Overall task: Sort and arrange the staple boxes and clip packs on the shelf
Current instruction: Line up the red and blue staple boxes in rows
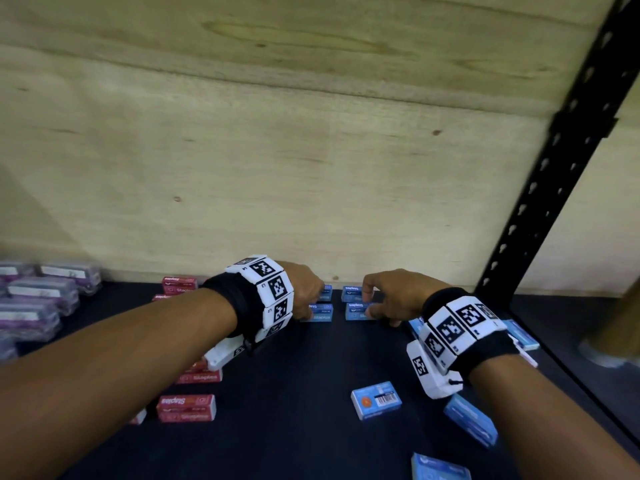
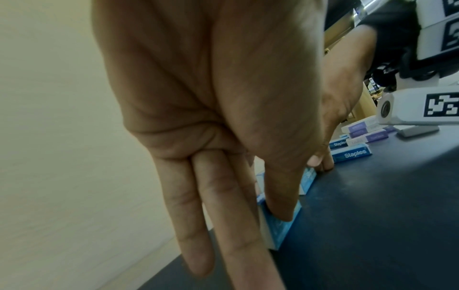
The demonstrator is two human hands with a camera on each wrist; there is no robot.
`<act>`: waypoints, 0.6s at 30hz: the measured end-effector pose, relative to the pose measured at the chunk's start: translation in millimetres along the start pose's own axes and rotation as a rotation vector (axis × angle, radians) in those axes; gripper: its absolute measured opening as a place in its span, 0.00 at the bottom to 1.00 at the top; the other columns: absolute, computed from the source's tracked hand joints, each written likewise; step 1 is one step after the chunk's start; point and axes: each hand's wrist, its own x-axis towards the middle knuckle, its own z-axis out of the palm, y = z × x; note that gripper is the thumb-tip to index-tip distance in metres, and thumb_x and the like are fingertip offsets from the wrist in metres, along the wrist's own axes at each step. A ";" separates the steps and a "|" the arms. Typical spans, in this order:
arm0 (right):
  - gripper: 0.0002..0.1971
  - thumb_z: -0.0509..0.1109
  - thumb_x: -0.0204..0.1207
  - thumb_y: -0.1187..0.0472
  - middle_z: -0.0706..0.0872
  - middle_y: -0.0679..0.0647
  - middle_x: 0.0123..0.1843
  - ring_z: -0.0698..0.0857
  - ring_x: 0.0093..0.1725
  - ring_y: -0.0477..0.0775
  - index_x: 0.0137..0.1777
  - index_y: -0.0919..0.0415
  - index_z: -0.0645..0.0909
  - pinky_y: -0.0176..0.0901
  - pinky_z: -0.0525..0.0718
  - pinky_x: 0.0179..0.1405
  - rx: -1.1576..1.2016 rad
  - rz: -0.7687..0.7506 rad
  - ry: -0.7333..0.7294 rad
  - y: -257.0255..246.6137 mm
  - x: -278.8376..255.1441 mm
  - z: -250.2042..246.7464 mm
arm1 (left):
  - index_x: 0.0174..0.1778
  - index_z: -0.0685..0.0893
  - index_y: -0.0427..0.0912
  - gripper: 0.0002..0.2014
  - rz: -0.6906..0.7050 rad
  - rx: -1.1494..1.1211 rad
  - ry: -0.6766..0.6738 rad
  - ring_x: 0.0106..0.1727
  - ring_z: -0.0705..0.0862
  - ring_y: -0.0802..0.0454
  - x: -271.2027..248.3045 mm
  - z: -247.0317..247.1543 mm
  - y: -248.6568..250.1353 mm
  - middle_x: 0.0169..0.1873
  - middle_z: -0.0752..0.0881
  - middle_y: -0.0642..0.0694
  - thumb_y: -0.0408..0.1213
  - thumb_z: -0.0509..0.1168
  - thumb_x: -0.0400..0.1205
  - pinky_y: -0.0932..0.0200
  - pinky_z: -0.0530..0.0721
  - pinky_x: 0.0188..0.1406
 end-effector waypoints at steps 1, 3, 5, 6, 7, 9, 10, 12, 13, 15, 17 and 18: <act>0.10 0.71 0.81 0.52 0.84 0.47 0.50 0.92 0.46 0.54 0.59 0.49 0.77 0.46 0.85 0.50 -0.001 0.000 -0.001 -0.4 0.4 0.2 | 0.49 0.68 0.42 0.08 -0.004 -0.008 0.004 0.07 0.67 0.66 0.4 0.1 0.2 0.30 0.68 0.50 0.39 0.62 0.87 0.73 0.63 0.10; 0.10 0.72 0.81 0.52 0.83 0.47 0.49 0.92 0.46 0.54 0.58 0.49 0.77 0.44 0.85 0.48 -0.002 0.001 -0.001 -1.4 1.5 0.5 | 0.49 0.66 0.43 0.10 -0.003 -0.022 0.001 0.07 0.66 0.62 1.4 0.5 1.2 0.29 0.66 0.50 0.38 0.63 0.86 0.69 0.63 0.13; 0.10 0.72 0.81 0.52 0.83 0.47 0.48 0.92 0.47 0.54 0.59 0.49 0.77 0.43 0.84 0.47 -0.007 0.000 0.003 -1.7 2.1 0.5 | 0.49 0.68 0.44 0.08 -0.009 -0.023 0.007 0.09 0.67 0.61 1.1 0.5 2.6 0.28 0.68 0.50 0.39 0.63 0.86 0.68 0.64 0.16; 0.10 0.72 0.81 0.52 0.82 0.46 0.47 0.92 0.47 0.54 0.59 0.49 0.77 0.43 0.84 0.46 -0.007 -0.001 0.005 -1.2 2.2 0.6 | 0.49 0.70 0.45 0.07 -0.018 -0.017 0.018 0.11 0.68 0.62 0.6 0.8 3.0 0.28 0.70 0.51 0.40 0.63 0.86 0.67 0.66 0.19; 0.10 0.72 0.81 0.52 0.83 0.46 0.47 0.92 0.46 0.54 0.58 0.49 0.77 0.42 0.84 0.46 -0.006 -0.003 0.006 -0.4 2.3 1.0 | 0.49 0.71 0.44 0.08 -0.028 -0.014 0.028 0.12 0.69 0.62 0.6 1.5 3.2 0.29 0.72 0.51 0.41 0.63 0.86 0.65 0.67 0.21; 0.11 0.73 0.80 0.52 0.85 0.46 0.48 0.92 0.44 0.52 0.57 0.48 0.77 0.42 0.84 0.45 0.006 -0.007 0.009 2.1 2.7 2.1 | 0.49 0.74 0.42 0.10 -0.047 -0.016 0.030 0.12 0.70 0.63 2.1 3.1 3.2 0.30 0.76 0.50 0.44 0.65 0.85 0.63 0.68 0.22; 0.11 0.74 0.79 0.51 0.86 0.46 0.48 0.92 0.43 0.52 0.57 0.47 0.76 0.41 0.85 0.45 0.017 -0.007 0.011 3.7 3.5 2.8 | 0.52 0.76 0.40 0.12 -0.059 -0.023 0.030 0.15 0.72 0.63 2.5 3.9 3.2 0.33 0.78 0.49 0.46 0.66 0.85 0.63 0.70 0.23; 0.13 0.76 0.77 0.51 0.88 0.47 0.47 0.92 0.42 0.51 0.56 0.46 0.75 0.42 0.86 0.46 0.030 -0.003 0.011 6.2 4.7 3.6 | 0.57 0.78 0.39 0.17 -0.079 -0.036 0.021 0.20 0.75 0.59 2.0 4.1 3.4 0.37 0.82 0.48 0.49 0.67 0.83 0.62 0.73 0.24; 0.14 0.77 0.76 0.51 0.88 0.48 0.46 0.92 0.42 0.50 0.56 0.46 0.75 0.44 0.86 0.48 0.033 -0.001 0.010 7.0 5.1 3.8 | 0.57 0.78 0.39 0.17 -0.081 -0.041 0.018 0.20 0.75 0.58 1.8 4.1 3.5 0.38 0.82 0.47 0.50 0.67 0.83 0.62 0.73 0.24; 0.16 0.77 0.76 0.50 0.89 0.49 0.45 0.92 0.42 0.50 0.58 0.47 0.75 0.46 0.87 0.51 0.042 0.002 0.009 8.5 5.3 3.9 | 0.57 0.79 0.41 0.17 -0.081 -0.051 0.021 0.20 0.74 0.57 1.2 4.1 3.6 0.37 0.81 0.47 0.50 0.68 0.82 0.61 0.72 0.24; 0.17 0.77 0.76 0.50 0.88 0.49 0.42 0.91 0.42 0.51 0.59 0.47 0.74 0.46 0.86 0.50 0.048 0.003 0.007 9.2 3.8 3.4 | 0.61 0.78 0.39 0.20 -0.088 -0.065 0.027 0.21 0.75 0.57 0.2 4.5 3.4 0.36 0.81 0.48 0.51 0.68 0.82 0.61 0.73 0.25; 0.18 0.77 0.76 0.50 0.88 0.49 0.40 0.90 0.41 0.51 0.59 0.47 0.73 0.45 0.85 0.48 0.049 0.003 0.002 9.4 3.0 3.3 | 0.62 0.76 0.38 0.22 -0.095 -0.073 0.027 0.23 0.76 0.57 -0.7 5.0 3.3 0.36 0.81 0.49 0.51 0.68 0.82 0.60 0.74 0.26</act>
